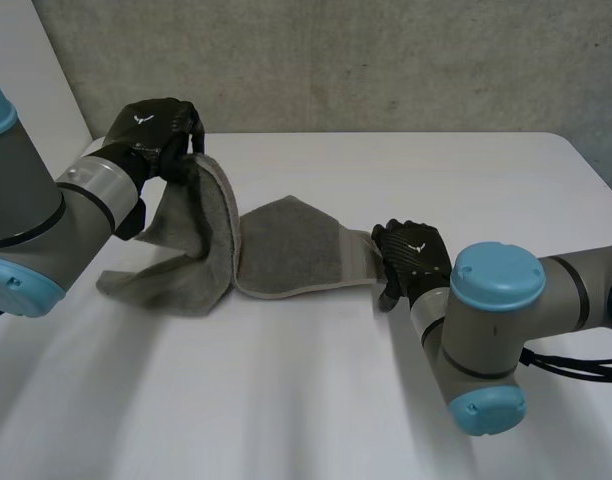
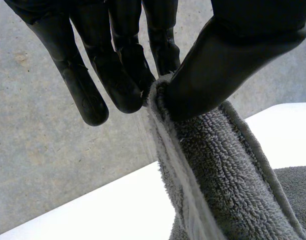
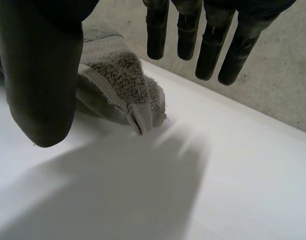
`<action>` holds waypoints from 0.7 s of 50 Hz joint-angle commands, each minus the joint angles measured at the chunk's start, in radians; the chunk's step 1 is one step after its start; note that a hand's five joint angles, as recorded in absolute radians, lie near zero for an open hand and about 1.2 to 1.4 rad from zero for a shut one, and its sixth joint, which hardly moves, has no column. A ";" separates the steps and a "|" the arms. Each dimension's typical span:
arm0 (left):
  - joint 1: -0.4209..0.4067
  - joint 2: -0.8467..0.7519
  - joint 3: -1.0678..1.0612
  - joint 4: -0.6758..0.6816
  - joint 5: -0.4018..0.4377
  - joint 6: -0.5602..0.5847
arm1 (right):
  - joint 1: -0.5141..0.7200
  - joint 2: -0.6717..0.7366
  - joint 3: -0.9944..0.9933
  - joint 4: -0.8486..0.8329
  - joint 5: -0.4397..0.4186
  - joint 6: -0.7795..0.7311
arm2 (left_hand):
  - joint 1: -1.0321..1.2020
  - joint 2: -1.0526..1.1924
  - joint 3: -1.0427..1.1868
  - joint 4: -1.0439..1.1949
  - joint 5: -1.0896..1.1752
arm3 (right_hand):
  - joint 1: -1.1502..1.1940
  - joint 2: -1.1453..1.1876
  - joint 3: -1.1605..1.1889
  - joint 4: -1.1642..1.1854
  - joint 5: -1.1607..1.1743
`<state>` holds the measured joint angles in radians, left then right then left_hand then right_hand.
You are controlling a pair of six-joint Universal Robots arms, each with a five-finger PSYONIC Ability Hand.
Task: Fold the towel.
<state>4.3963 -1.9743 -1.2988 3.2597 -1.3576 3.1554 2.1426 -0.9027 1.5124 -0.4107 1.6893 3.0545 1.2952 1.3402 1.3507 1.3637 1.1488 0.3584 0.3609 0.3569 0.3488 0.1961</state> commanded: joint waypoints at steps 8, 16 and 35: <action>-0.001 -0.003 0.000 0.002 0.000 0.002 | 0.019 -0.002 0.049 -0.115 0.012 0.024 | 0.101 0.056 0.046 0.033 0.073 | 0.741 0.739 0.743 0.751 0.729; -0.001 -0.003 0.001 0.002 0.000 0.002 | 0.019 -0.002 0.034 -0.111 0.000 0.070 | 0.101 0.056 0.046 0.033 0.073 | 1.004 1.001 1.005 1.013 0.992; -0.001 -0.003 -0.004 0.002 0.000 0.000 | 0.016 0.016 0.017 -0.119 -0.011 0.056 | 0.101 0.056 0.046 0.033 0.073 | 0.358 0.355 0.359 0.367 0.346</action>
<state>4.3949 -1.9773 -1.3000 3.2613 -1.3578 3.1555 2.1582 -0.8856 1.5323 -0.5281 1.6752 3.1148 1.2955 1.3403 1.3510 1.3638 1.1488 0.7259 0.7358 0.7315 0.7338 0.5353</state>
